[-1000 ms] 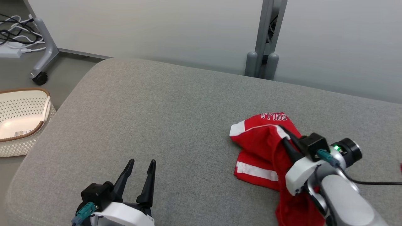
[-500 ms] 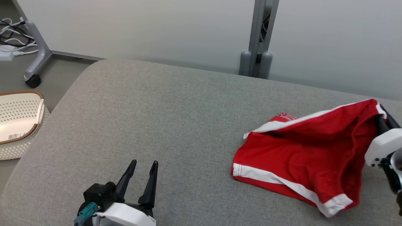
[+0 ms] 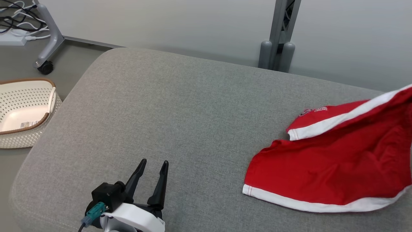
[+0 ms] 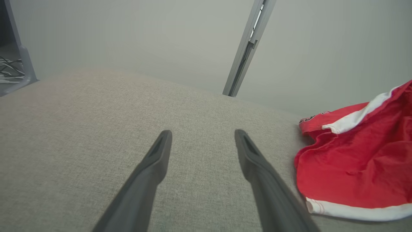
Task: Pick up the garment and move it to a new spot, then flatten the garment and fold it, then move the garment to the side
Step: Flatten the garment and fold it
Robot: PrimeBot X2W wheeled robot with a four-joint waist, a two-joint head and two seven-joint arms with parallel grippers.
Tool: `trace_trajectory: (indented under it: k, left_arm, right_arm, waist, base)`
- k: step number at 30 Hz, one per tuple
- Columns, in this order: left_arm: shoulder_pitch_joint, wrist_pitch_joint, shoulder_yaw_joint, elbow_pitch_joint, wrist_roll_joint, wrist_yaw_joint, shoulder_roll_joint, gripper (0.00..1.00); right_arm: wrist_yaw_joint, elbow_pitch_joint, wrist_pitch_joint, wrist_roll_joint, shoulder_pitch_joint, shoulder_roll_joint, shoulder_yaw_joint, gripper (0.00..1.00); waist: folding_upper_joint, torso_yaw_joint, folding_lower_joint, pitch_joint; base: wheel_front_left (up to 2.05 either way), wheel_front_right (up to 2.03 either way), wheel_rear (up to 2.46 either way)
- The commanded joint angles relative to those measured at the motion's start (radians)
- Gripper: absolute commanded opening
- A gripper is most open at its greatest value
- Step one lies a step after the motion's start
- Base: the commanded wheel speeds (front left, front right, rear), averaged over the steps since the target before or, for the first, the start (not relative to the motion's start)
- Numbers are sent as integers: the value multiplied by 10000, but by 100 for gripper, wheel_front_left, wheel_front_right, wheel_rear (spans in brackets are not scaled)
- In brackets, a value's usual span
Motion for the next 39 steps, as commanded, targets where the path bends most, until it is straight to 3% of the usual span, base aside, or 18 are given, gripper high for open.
trace_trajectory:
  k: [1, 2, 3, 4, 7, 14, 21, 28, 32, 39]
  left_arm:
    - [-118, -36, -14, 9, -114, -38, 39, 100]
    - [-129, -36, -41, 14, -97, -38, 39, 100]
    - [-136, -36, -53, 12, -117, -38, 42, 100]
    - [-141, -36, -71, 9, -131, -38, 39, 100]
    - [-140, -36, -23, 15, -131, -39, 42, 100]
    - [-7, -36, 64, 93, -59, -39, 42, 100]
    - [190, -37, 120, 11, -4, -38, 40, 100]
    - [342, -37, 238, -346, 12, -38, 43, 100]
    - [389, -37, 348, -581, -208, -16, 40, 100]
    - [512, -37, 525, -874, -285, 131, 43, 100]
  right_arm:
    - [-8, 347, 227, -119, -52, -145, -104, 0]
    - [-8, 595, 455, -258, -160, -292, -233, 13]
    - [-8, 799, 767, -416, -201, -440, -389, 85]
    - [-8, 917, 1016, -606, -183, -453, -459, 100]
    - [-8, 1094, 1712, -947, -64, -471, -933, 100]
    - [-8, 1149, 2156, -1786, 70, -185, -1477, 100]
    - [-8, 844, 1044, -2408, 71, 574, -1776, 100]
    - [-8, 190, -444, -1803, 773, 1659, -1449, 100]
    - [-8, -925, -670, -843, 1932, 2158, -882, 100]
    - [-6, -5107, -679, 814, 5393, 2460, -105, 100]
  waist:
    - [0, 82, 0, 32]
    - [0, 124, 0, 45]
    - [0, 158, 0, 58]
    - [0, 186, 0, 66]
    - [0, 198, 0, 68]
    - [0, -78, 0, -124]
    - [0, -789, 0, -679]
    - [0, -1501, 0, -1088]
    - [0, -1821, 0, -1211]
    - [0, -2248, 0, -1194]
  base:
    - [0, 0, 0]
    - [0, 0, 0]
    - [0, 0, 0]
    - [0, 0, 0]
    - [0, 0, 0]
    - [0, 0, 0]
    - [0, 0, 0]
    - [0, 0, 0]
    - [0, 0, 0]
    - [0, 0, 0]
